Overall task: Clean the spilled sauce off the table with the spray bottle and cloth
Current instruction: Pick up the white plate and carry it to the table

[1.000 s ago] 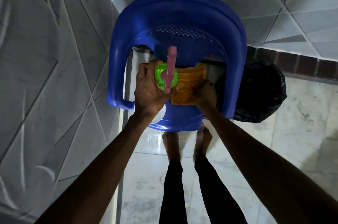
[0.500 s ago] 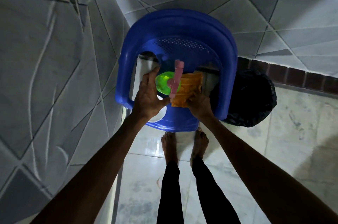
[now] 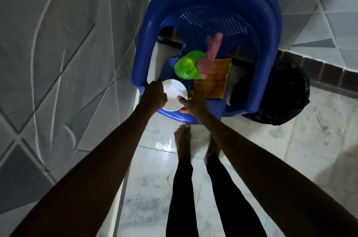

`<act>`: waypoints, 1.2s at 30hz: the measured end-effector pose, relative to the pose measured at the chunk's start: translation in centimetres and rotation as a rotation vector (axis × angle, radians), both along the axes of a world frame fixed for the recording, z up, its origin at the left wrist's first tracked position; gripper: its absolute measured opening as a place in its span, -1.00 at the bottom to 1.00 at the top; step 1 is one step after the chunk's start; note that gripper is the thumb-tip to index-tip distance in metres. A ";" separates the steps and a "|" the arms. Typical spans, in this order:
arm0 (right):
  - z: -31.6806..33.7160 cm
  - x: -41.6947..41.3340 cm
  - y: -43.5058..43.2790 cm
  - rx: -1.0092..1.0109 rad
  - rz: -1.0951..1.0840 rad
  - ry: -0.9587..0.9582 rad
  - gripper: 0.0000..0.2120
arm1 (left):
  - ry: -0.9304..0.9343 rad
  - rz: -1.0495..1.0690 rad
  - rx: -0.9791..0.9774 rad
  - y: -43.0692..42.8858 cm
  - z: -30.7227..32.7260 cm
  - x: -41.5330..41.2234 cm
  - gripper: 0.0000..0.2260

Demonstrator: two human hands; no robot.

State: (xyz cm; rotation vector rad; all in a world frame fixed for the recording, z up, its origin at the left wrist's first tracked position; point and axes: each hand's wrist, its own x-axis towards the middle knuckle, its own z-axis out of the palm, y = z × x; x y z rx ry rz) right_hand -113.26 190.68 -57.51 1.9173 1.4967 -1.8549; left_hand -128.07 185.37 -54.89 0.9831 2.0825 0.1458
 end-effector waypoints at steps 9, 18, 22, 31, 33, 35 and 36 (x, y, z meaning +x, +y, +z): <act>10.2 4.5 -1.3 0.313 0.065 -0.102 -0.67 | -0.264 0.217 0.175 -2.5 8.8 2.2 -0.67; 34.1 15.0 -6.9 0.312 -0.332 -0.059 -0.76 | -0.510 0.082 0.181 -3.6 32.4 9.1 -0.61; 43.2 20.9 -13.1 0.325 -0.592 -0.045 -0.79 | -0.479 -0.081 0.178 -6.6 40.3 14.3 -0.59; 53.7 35.3 -34.5 0.392 -1.167 -0.023 -0.86 | -0.584 -0.564 0.172 -17.9 51.2 31.2 -0.68; 54.6 37.8 -40.9 0.438 -1.263 -0.035 -0.88 | -0.601 -0.702 0.185 -21.8 51.9 34.8 -0.69; 55.8 40.1 -47.5 0.496 -1.353 -0.073 -0.88 | -0.647 -0.814 0.194 -26.5 52.6 38.7 -0.71; 56.1 41.0 -50.3 0.500 -1.385 -0.088 -0.88 | -0.668 -0.851 0.192 -28.6 53.0 40.4 -0.71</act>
